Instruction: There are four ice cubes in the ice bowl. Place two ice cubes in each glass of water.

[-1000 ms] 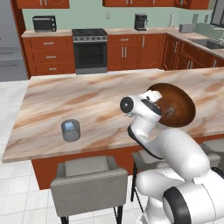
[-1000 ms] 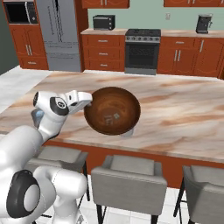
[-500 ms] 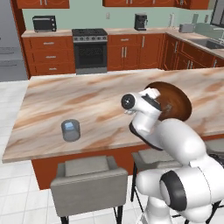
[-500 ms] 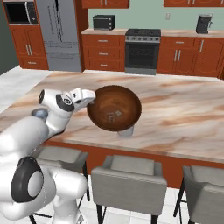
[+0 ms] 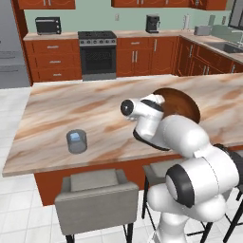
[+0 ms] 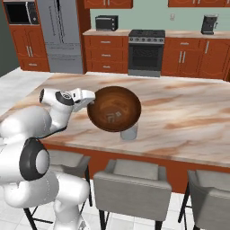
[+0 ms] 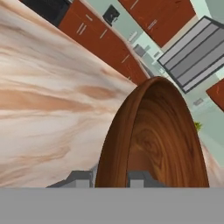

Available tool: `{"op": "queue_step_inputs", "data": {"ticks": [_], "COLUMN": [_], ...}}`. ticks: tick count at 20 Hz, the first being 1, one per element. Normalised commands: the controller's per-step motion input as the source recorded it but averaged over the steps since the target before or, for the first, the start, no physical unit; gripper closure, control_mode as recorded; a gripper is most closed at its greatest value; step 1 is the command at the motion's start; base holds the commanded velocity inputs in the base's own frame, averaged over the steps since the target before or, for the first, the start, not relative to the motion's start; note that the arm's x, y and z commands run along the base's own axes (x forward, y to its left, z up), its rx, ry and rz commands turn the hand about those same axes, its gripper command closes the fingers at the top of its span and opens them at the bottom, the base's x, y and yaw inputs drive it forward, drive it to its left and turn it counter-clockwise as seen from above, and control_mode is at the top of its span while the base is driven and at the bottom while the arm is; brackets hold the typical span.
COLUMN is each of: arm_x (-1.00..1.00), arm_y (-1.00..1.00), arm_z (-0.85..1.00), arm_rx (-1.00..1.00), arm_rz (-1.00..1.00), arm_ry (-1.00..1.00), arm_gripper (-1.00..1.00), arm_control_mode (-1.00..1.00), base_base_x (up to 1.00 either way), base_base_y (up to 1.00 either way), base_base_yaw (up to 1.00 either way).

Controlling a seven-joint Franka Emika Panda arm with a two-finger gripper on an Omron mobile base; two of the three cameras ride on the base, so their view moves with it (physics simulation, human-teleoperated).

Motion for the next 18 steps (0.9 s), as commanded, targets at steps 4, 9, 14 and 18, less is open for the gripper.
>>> {"op": "queue_step_inputs", "data": {"ticks": [4, 9, 14, 18], "arm_x": [0.35, 0.4, 0.39, 0.31], "arm_y": [0.18, -0.06, -0.21, -0.18], "arm_z": [-0.01, 0.0, -0.03, -0.04], "arm_rx": [0.01, 0.04, 0.06, 0.04], "arm_rz": [-0.09, -0.01, 0.0, 0.0], "arm_ry": [-0.04, -0.03, -0.02, 0.0], "arm_gripper": [1.0, 1.0, 1.0, 1.0], "arm_control_mode": [-1.0, -1.0, -1.0, -1.0], "base_base_x": [0.0, 0.0, 0.0, 0.0], "base_base_y": [0.0, 0.0, 0.0, 0.0], "base_base_yaw": [0.0, 0.0, 0.0, 0.0]}}
